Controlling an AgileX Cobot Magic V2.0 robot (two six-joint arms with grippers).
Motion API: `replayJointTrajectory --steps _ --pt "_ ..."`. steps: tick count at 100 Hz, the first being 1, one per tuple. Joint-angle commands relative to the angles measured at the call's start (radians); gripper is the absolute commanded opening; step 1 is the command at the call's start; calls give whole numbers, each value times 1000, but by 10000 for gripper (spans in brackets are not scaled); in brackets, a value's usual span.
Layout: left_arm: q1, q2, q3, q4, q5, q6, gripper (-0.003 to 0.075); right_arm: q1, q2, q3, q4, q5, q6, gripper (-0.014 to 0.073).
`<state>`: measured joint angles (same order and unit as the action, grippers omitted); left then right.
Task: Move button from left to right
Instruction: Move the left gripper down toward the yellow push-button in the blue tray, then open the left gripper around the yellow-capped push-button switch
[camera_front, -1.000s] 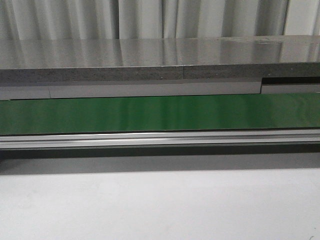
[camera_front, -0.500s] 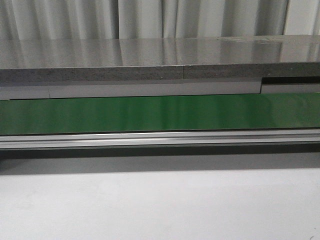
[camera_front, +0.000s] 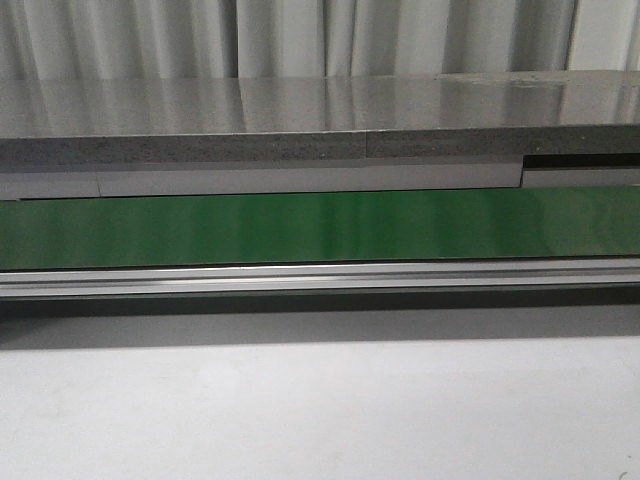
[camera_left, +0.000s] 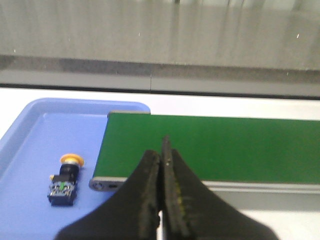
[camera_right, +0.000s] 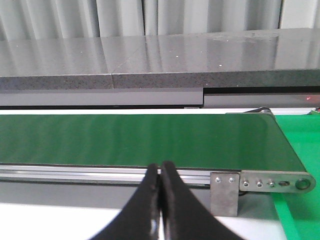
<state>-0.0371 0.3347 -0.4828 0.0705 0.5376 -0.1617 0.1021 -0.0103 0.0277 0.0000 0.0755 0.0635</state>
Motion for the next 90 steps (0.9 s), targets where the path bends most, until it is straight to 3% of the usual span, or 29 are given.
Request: replayJointTrajectory --steps 1,18,74,84,90 --pt "-9 97 -115 3 60 -9 -21 -1 -19 -17 -10 -87 -2 -68" --pt "-9 257 -238 3 228 -9 -21 -1 -19 -17 -10 -87 -2 -68" --pt "-9 428 -254 3 215 -9 -14 -1 -19 -17 -10 -87 -2 -68" --pt "-9 428 -254 3 215 -9 71 -1 -19 -17 -10 -87 -2 -68" --pt "-9 428 -254 3 215 -9 167 -1 -19 -17 -10 -87 -2 -68"
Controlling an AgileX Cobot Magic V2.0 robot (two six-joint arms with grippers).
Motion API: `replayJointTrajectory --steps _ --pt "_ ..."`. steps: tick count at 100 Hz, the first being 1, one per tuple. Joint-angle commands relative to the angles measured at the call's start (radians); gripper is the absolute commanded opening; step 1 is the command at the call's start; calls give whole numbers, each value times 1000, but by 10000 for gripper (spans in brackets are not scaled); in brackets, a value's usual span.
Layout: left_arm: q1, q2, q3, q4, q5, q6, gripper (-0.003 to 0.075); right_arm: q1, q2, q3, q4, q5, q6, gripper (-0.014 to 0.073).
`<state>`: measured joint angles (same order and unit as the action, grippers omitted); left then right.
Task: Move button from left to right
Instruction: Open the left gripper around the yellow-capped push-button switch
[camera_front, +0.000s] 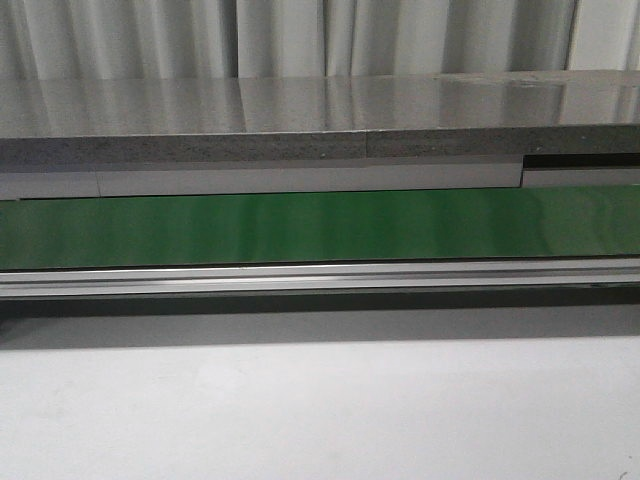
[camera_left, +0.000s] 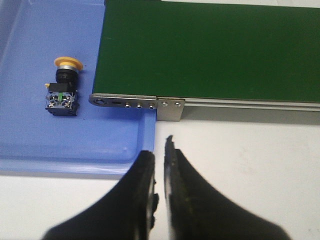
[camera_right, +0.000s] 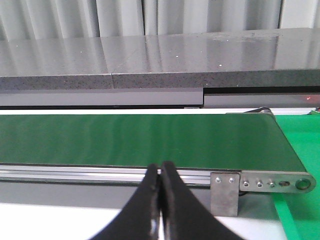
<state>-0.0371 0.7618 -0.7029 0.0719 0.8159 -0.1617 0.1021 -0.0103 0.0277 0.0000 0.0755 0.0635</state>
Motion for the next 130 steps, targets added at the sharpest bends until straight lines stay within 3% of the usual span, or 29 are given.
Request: replayJointTrajectory --steps 1,18,27,55,95,130 --pt "-9 1 -34 2 -63 -9 180 -1 -19 -17 -10 -87 -2 -68" --pt "-9 1 -34 10 -65 -9 561 -1 -19 -17 -10 -87 -2 -68" --pt "-9 1 -34 10 -67 -9 648 -1 -19 -17 -10 -87 -2 -68" --pt "14 50 -87 79 -67 -9 650 -1 -19 -17 -10 -87 -2 -68" --pt "271 376 -311 84 -75 29 650 -1 -19 -17 -10 -87 -2 -68" --pt "378 701 -448 -21 -97 132 650 -1 -19 -17 -10 -87 -2 -68"
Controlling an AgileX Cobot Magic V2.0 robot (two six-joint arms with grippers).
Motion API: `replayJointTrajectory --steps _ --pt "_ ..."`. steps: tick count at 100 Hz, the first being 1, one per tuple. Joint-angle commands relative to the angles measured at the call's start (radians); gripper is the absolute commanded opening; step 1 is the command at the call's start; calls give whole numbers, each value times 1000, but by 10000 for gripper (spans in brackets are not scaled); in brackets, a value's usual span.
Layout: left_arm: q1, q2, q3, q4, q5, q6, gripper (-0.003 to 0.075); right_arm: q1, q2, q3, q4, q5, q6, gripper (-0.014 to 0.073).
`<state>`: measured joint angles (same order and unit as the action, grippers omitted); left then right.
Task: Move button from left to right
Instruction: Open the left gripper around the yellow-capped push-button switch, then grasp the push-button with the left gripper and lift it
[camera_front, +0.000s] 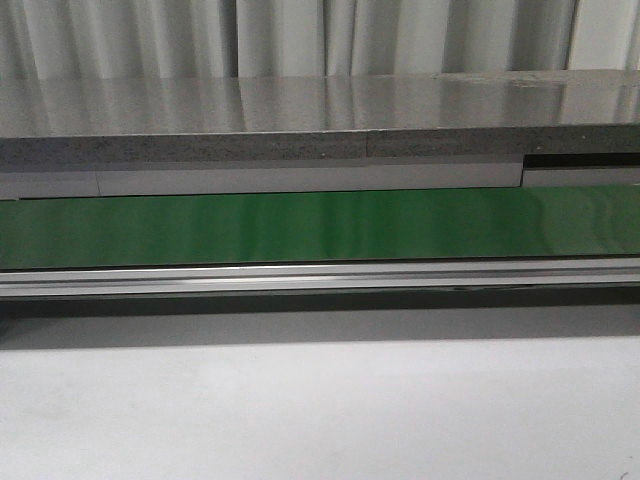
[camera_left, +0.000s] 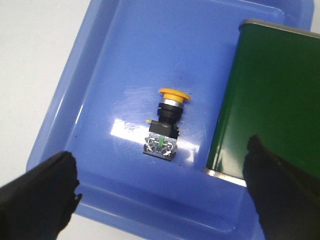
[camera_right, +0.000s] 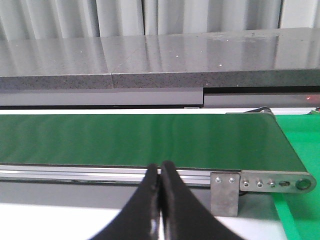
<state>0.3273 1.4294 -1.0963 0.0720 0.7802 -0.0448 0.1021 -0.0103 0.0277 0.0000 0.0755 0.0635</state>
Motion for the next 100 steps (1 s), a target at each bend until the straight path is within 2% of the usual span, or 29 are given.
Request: replayJointTrajectory --steps 1,26,38,47,75,100 --pt "15 39 -57 -21 -62 15 650 -1 -19 -17 -10 -87 -2 -68" --pt "39 212 -137 -25 -62 17 650 -1 -19 -17 -10 -87 -2 -68" --pt "39 273 -165 -72 -60 53 650 -1 -19 -17 -10 -87 -2 -68" --pt "39 307 -166 -126 -62 91 650 -1 -19 -17 -10 -87 -2 -68" --pt "39 393 -166 -126 -73 91 615 -1 -19 -17 -10 -87 -2 -68" --pt "42 459 -166 -124 -85 91 615 -1 -19 -17 -10 -87 -2 -68"
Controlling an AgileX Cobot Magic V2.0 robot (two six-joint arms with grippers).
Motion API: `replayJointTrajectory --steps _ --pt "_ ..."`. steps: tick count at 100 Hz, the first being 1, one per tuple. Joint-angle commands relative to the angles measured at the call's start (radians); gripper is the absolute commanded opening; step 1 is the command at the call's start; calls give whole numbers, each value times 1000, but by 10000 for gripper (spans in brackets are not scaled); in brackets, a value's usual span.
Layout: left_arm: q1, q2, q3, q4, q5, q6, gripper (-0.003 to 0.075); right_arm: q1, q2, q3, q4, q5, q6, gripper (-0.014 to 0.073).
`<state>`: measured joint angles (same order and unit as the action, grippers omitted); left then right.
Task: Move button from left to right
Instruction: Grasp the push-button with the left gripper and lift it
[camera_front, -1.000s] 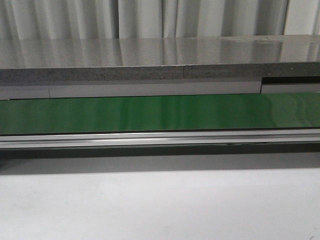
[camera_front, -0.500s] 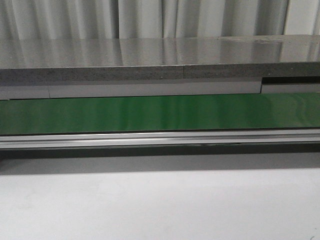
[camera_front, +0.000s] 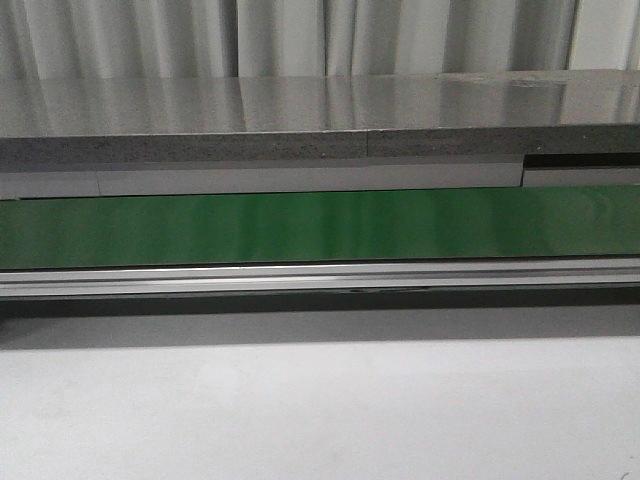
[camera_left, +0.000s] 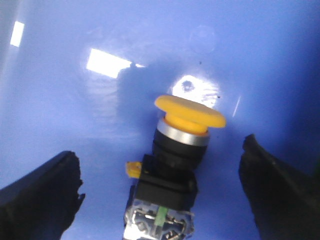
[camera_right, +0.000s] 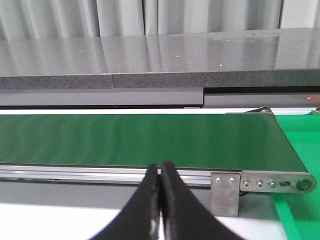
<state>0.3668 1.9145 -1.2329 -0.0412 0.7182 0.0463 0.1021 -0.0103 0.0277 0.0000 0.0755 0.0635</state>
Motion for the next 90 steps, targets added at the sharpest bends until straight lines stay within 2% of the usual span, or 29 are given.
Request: replayJointTrajectory --steps 1,16,23,30,42,53,90 --pt "4 -24 -30 -11 -23 0 615 -1 -19 -17 -10 -87 -2 -68" --pt "15 2 -30 -11 -23 0 606 -1 -19 -17 -10 -87 -2 -68" --pt "18 11 -30 -11 -23 0 548 -1 -19 -17 -10 -87 -2 -68" --pt "18 16 -30 -11 -23 0 438 -1 -19 -17 -10 -87 -2 -68" --pt "18 16 -30 -11 -23 0 174 -1 -19 -17 -10 -87 -2 -68" --pt "18 16 -30 -11 -23 0 -15 -1 -19 -17 -10 -87 -2 -68" --pt "18 -55 -84 -11 31 0 -20 -1 -19 -17 -10 -87 -2 -68"
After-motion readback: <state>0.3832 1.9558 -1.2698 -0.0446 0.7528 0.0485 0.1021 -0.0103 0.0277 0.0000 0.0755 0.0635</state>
